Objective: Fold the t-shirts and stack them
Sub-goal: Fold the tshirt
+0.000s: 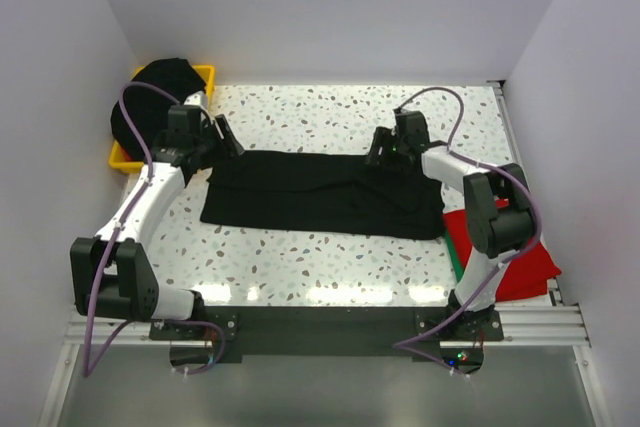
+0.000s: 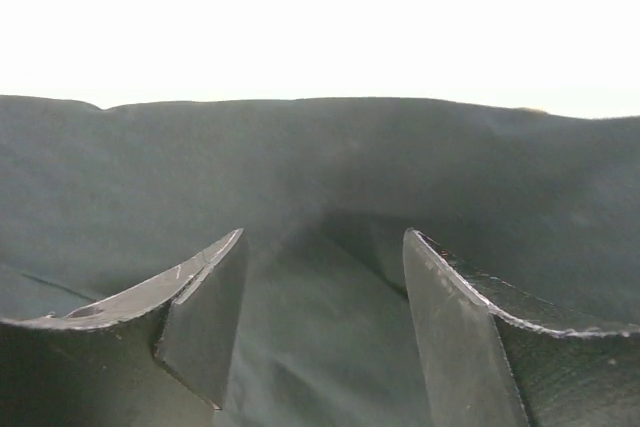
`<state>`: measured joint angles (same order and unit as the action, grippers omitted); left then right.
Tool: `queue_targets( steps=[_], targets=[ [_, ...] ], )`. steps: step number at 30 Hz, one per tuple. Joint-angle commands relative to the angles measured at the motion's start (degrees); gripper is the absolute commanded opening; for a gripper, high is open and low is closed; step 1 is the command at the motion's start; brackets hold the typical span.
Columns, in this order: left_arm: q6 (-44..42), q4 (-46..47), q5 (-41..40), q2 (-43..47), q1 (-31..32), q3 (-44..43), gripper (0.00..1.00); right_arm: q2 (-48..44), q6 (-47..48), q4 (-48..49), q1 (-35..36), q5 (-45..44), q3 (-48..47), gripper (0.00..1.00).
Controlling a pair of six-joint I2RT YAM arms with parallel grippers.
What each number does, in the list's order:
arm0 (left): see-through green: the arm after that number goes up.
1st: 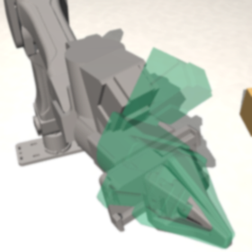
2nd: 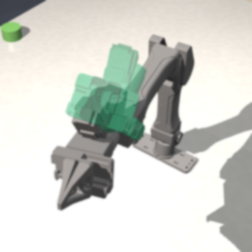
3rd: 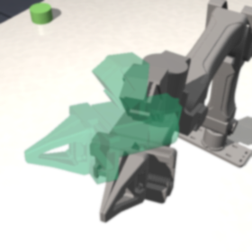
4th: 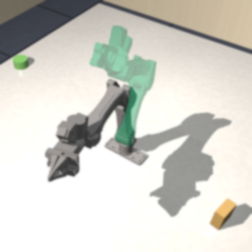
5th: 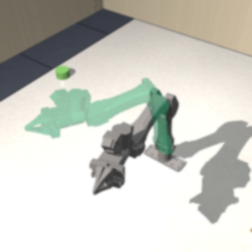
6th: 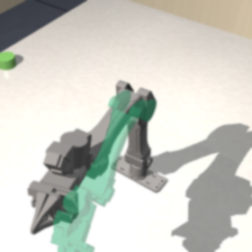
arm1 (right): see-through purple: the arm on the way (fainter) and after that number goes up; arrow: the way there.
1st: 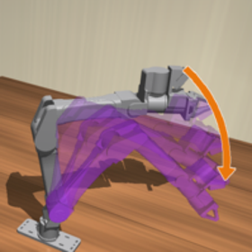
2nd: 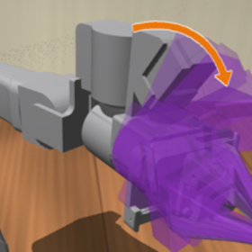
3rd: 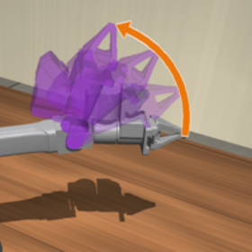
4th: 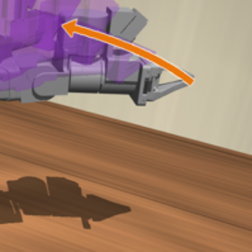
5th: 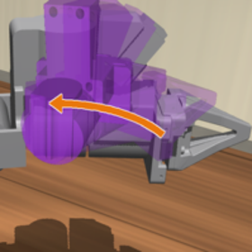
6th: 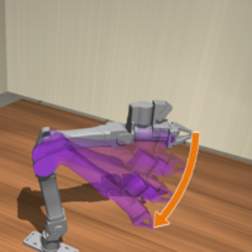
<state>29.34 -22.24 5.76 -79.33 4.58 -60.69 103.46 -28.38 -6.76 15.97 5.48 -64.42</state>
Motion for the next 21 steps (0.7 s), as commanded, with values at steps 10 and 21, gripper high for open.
queue_targets(
  steps=[10, 21],
  targets=[
    [-2.36, 2.11, 2.77, 0.40, -0.36, 0.83, 0.65, 6.05, 3.95, -3.69, 5.83, -11.88, -9.75, 0.59],
    [-2.18, 2.02, 3.29, 0.23, -0.36, 1.01, 0.65, 6.67, 5.88, -10.01, 9.08, -18.57, -12.57, 0.36]
  ],
)
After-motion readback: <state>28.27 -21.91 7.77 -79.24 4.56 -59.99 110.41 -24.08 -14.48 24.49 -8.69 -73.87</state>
